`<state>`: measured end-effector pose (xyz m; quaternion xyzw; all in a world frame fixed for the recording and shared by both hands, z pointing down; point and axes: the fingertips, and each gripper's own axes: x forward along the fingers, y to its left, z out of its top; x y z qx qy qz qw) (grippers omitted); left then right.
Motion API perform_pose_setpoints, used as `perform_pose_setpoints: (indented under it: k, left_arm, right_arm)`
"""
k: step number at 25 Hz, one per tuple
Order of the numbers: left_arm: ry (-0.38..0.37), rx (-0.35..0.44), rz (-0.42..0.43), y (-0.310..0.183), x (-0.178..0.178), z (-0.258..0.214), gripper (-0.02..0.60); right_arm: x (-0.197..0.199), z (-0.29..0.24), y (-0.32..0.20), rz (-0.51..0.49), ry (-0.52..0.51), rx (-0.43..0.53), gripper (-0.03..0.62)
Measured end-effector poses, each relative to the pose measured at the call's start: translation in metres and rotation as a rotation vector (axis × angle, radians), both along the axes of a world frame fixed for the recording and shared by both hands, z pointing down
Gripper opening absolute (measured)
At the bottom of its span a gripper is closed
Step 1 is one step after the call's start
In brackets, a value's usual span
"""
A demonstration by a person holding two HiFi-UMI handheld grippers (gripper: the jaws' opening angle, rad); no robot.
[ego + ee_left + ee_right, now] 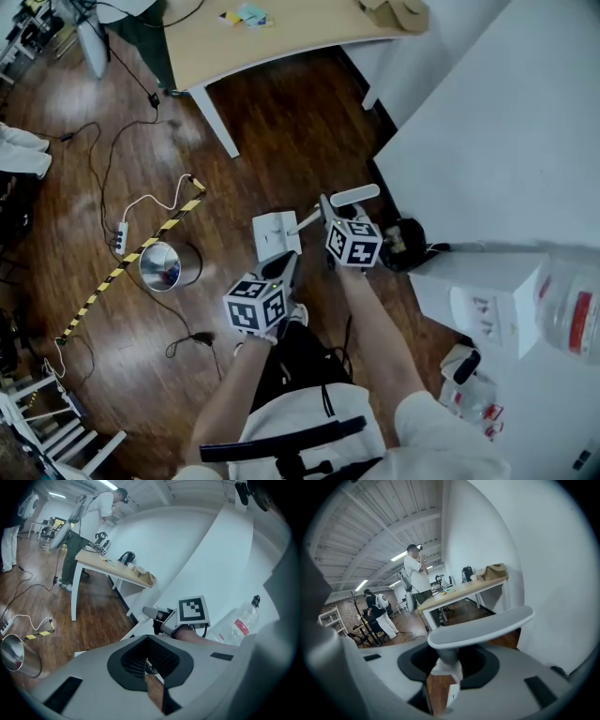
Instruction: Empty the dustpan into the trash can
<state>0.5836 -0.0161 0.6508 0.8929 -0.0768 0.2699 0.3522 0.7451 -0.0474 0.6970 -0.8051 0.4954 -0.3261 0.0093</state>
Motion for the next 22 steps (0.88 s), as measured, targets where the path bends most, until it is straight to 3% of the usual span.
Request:
perform_pose_setpoints:
  k: [15, 22]
  left_arm:
    - [-0.066, -0.043, -0.156, 0.005, -0.134, 0.016, -0.008]
    - [-0.032, -0.009, -0.254, -0.028, -0.199, -0.005, -0.008]
  right_arm:
    - [-0.017, -0.086, 0.007, 0.005, -0.028, -0.042, 0.143]
    - [-0.06, -0.14, -0.033, -0.075, 0.011, -0.004, 0.141]
